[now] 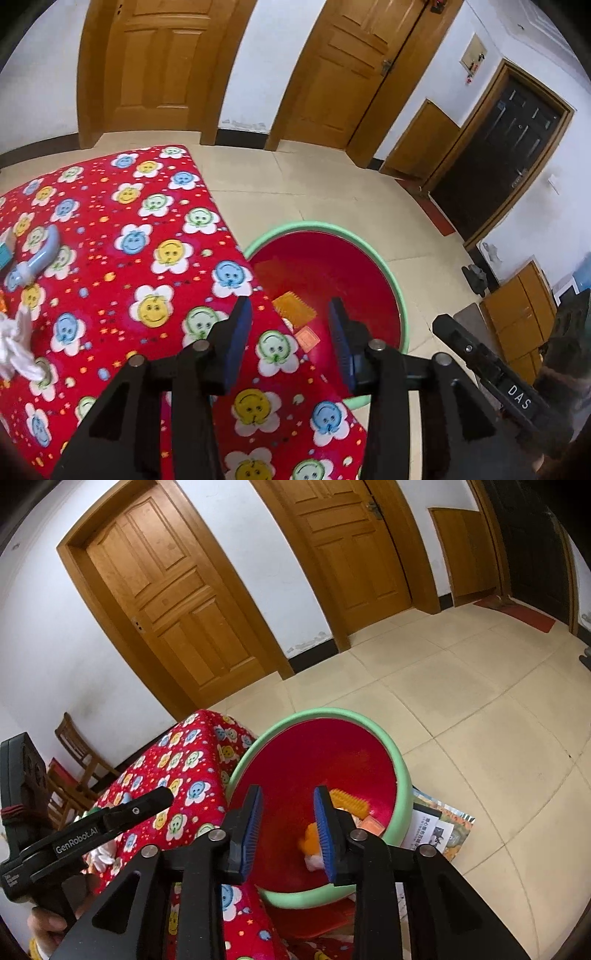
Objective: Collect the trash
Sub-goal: 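Move both open tools back over the table, then grasp the white knotted cloth with the left gripper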
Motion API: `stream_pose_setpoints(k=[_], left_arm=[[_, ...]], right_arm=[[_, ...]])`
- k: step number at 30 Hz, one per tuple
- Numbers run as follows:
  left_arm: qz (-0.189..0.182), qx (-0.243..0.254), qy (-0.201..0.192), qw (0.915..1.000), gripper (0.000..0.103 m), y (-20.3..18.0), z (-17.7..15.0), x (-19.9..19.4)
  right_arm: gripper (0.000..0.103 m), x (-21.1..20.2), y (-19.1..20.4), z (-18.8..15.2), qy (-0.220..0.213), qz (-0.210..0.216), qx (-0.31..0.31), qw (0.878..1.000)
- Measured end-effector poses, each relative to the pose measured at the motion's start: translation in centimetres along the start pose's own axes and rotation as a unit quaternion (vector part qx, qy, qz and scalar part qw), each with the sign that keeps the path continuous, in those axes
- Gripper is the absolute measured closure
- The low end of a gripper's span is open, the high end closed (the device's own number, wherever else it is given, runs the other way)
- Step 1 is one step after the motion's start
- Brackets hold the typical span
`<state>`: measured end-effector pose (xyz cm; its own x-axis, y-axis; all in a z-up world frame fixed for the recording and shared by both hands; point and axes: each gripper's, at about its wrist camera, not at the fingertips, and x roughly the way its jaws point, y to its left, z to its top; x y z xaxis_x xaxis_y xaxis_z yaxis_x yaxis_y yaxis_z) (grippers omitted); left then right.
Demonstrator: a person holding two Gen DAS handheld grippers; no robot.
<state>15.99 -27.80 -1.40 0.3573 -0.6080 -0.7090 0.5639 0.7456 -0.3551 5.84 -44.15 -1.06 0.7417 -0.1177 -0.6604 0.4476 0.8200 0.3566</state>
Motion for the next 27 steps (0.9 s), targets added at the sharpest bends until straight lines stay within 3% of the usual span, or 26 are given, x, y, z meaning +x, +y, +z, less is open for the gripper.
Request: stream_pose_setpoints(k=[3, 5, 13, 27], left_arm=[[0.011, -0.008, -0.008, 0.9999, 0.060, 0.7, -0.2, -1.1], [0.020, -0.017, -0.015, 0.9996, 0.060, 1.5, -0.4, -2.1], [0.074, -0.047, -0.031, 0.9956, 0.060, 5.5, -1.0, -5.0], [0.175, -0.114, -0.052, 0.9765, 0.056, 13.5, -2.4, -8.7]], right_arm=[[0.070, -0.3, 0.6, -0.1, 0.001, 0.006, -0.004, 1.000], [0.063, -0.4, 1.0, -0.1, 0.001, 0.009, -0.007, 1.000], [0.055, -0.8, 2.8, -0.5, 0.007, 0.027, -0.017, 0.999], [0.044, -0.4, 4.5, -1.3, 0.022, 0.025, -0.031, 0.999]])
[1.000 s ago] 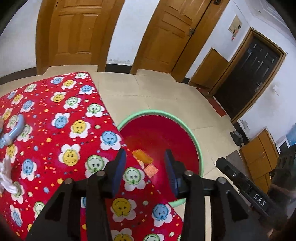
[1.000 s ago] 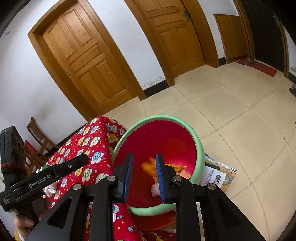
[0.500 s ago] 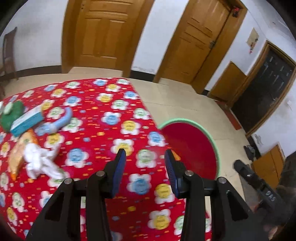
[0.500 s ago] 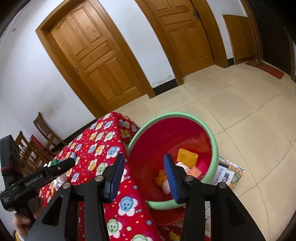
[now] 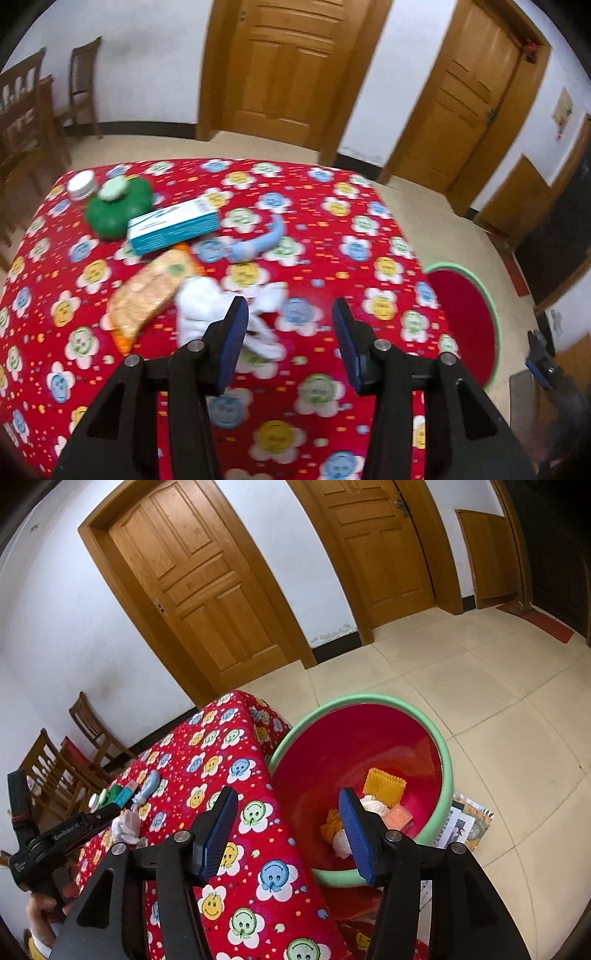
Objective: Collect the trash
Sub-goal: 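Grasp the white knotted cloth with the left gripper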
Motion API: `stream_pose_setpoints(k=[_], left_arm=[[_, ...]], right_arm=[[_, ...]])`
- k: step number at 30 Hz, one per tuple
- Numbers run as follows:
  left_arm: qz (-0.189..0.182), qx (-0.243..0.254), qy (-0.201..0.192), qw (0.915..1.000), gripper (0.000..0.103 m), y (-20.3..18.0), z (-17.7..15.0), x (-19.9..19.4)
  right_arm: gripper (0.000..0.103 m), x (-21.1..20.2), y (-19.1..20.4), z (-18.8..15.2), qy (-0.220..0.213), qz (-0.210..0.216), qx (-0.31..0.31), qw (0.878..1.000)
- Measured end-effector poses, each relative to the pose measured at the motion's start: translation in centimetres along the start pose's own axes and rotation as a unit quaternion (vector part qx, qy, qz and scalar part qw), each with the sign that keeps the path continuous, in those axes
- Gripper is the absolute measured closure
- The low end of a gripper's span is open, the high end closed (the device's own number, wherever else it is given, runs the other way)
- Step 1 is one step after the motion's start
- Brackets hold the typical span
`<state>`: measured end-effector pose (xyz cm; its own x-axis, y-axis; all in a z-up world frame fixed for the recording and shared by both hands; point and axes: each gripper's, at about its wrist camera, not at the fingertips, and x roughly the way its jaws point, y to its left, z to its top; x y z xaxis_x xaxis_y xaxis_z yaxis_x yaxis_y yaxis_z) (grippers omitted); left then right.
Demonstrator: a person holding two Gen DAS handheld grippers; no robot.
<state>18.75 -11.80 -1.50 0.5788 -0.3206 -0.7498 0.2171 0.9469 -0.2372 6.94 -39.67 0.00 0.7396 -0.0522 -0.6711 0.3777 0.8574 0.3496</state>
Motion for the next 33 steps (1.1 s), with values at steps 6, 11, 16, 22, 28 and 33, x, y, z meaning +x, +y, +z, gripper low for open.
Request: stream_pose_setpoints(k=[6, 11, 16, 22, 28, 33], left_arm=[[0.027, -0.017, 0.017, 0.9993, 0.056, 2.2, -0.2, 1.2], [0.034, -0.022, 0.027, 0.9988, 0.056, 3.1, -0.5, 2.3], [0.038, -0.029, 0.036, 0.9982, 0.056, 3.7, -0.6, 3.4], [0.027, -0.041, 0.036, 0.9982, 0.057, 4.6, -0.7, 4.1], [0.011, -0.044, 0.026, 0.9986, 0.070, 5.0, -0.9, 3.2], [-0.009, -0.049, 0.006, 0.9987, 0.070, 5.3, -1.4, 0.4]], right_arm=[[0.044, 0.5, 0.4, -0.2, 0.007, -0.002, -0.002, 1.000], [0.044, 0.9, 0.6, -0.5, 0.014, -0.004, -0.002, 1.000], [0.043, 1.1, 0.7, -0.6, 0.019, -0.005, -0.002, 1.000], [0.043, 1.3, 0.7, -0.7, 0.022, -0.006, -0.001, 1.000], [0.043, 1.3, 1.7, -0.9, 0.029, 0.001, -0.009, 1.000], [0.043, 1.4, 3.5, -1.1, 0.037, 0.015, -0.028, 0.999]])
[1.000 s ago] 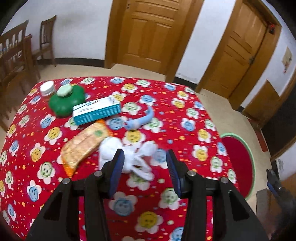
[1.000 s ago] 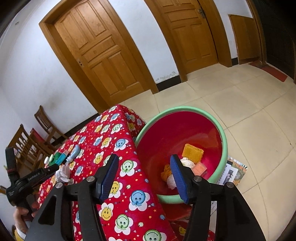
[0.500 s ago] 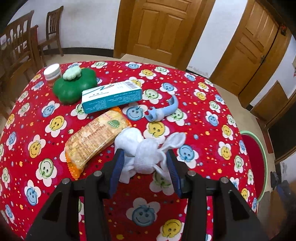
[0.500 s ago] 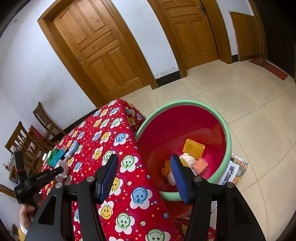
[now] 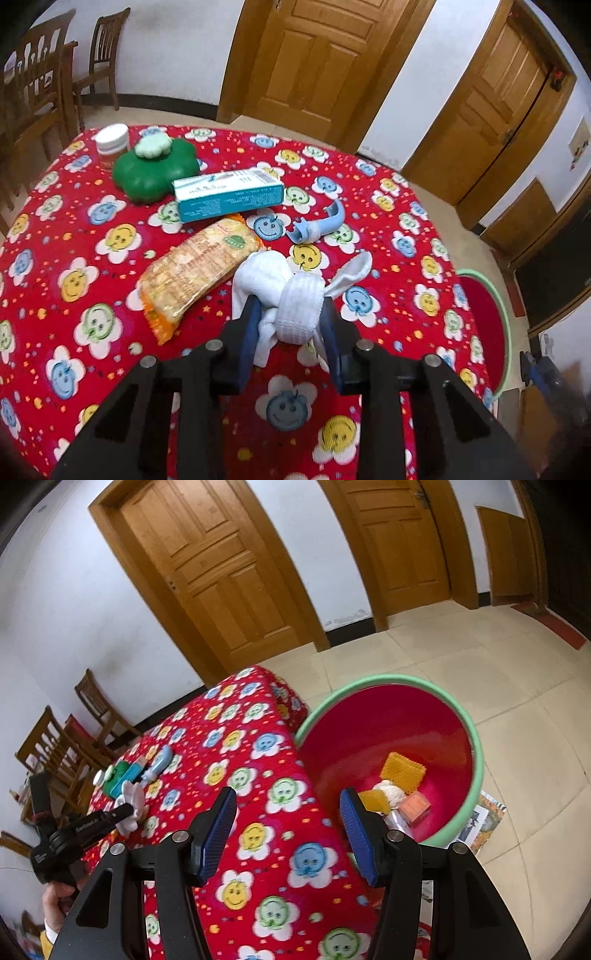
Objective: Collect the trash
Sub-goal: 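Grasp the white knotted cloth with the left gripper, then grasp the snack packet with right while left lifts the white cloth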
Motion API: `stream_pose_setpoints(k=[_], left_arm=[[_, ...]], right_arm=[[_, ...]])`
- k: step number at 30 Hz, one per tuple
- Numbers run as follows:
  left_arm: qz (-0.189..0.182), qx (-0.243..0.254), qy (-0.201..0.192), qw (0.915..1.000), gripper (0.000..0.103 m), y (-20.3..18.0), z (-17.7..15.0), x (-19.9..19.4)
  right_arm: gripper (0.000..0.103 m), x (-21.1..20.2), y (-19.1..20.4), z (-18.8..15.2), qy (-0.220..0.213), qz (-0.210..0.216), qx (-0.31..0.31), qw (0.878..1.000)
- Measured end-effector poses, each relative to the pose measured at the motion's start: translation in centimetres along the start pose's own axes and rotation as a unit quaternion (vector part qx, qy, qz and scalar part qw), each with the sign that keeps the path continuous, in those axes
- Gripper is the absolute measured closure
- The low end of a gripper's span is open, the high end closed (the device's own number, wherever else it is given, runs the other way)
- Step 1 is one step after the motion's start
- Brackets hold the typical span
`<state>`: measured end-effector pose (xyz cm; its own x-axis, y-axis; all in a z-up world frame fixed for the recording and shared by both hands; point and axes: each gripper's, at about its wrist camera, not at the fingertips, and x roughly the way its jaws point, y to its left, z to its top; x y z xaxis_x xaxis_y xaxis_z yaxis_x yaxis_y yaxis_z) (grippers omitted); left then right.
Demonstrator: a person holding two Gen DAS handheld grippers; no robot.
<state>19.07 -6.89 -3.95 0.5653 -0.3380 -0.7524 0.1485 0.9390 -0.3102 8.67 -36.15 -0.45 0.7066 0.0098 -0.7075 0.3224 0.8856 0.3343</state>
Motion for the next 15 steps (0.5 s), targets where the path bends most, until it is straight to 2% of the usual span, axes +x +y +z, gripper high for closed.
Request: stream_pose_setpoints(k=[4, 15], left_arm=[[0.005, -0.002, -0.019, 0.9998, 0.070, 0.7, -0.2, -2.4], [0.062, -0.047, -0.069, 0.9945, 0.070, 6.9, -0.6, -8.2]], right_arm=[[0.043, 0.2, 1.9, 0.0, 0.008, 0.016, -0.020, 1.000], [0.043, 0.5, 9.2, 0.5, 0.023, 0.068, -0.080, 0.994]])
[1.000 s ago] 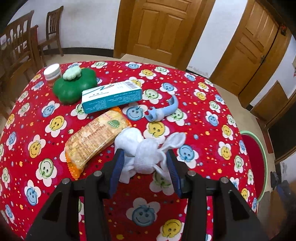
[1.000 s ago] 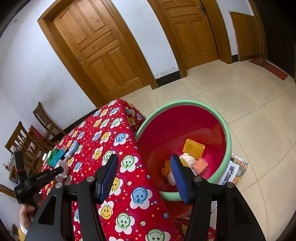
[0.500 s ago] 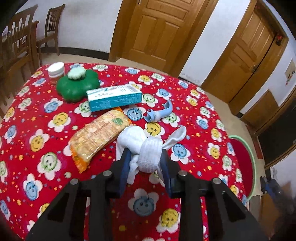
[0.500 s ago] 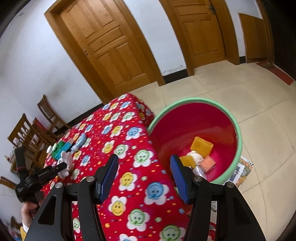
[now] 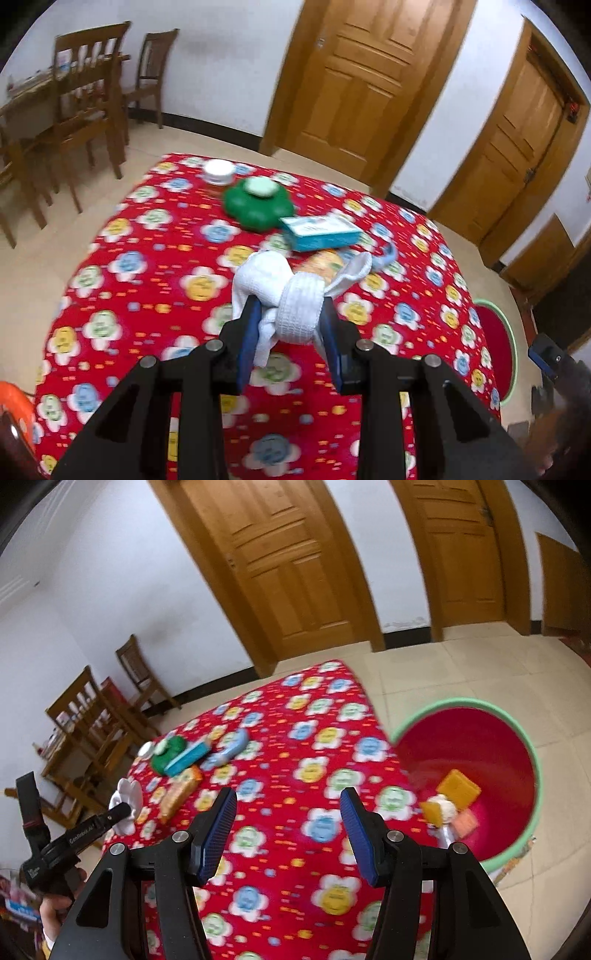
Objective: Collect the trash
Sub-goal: 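Grasp the snack packet with right while left lifts the white cloth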
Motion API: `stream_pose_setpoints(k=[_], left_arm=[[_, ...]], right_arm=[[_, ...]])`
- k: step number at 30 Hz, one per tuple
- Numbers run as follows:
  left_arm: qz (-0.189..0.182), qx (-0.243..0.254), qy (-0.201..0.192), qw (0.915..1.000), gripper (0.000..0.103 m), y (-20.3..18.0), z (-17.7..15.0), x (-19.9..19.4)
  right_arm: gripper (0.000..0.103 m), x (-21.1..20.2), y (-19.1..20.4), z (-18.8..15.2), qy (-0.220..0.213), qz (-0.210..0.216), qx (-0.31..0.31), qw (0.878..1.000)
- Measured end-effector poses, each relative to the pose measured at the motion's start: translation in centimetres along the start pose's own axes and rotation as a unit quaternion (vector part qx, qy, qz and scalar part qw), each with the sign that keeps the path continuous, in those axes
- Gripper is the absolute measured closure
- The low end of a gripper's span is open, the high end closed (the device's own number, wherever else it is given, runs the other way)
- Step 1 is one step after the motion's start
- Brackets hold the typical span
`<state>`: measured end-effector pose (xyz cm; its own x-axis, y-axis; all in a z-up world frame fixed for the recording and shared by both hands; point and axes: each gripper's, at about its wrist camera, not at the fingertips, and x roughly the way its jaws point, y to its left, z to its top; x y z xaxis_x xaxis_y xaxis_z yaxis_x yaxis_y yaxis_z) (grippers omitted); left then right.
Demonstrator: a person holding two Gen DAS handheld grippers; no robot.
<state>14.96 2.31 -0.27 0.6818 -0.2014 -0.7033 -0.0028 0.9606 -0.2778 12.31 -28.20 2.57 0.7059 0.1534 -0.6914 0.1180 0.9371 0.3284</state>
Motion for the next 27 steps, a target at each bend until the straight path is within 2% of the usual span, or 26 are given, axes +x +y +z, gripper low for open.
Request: stream_pose_setpoints(k=[9, 17, 27], left_arm=[[0.036, -0.041, -0.017, 0.9984, 0.070, 4.7, -0.1, -0.6], [0.057, -0.076, -0.025, 0.9952, 0.070, 8.0, -0.3, -0.5], [0.042, -0.104, -0.023, 0.9934, 0.070, 10.4, -0.6, 0.1]], right_arm=[[0.043, 4.3, 6.3, 0.0, 0.047, 0.028, -0.039, 0.998], [0.043, 9.8, 11.7, -1.3, 0.092, 0.026, -0.075, 0.993], [0.044, 16.6, 16.8, -2.6, 0.119, 0.005, -0.098, 0.988]])
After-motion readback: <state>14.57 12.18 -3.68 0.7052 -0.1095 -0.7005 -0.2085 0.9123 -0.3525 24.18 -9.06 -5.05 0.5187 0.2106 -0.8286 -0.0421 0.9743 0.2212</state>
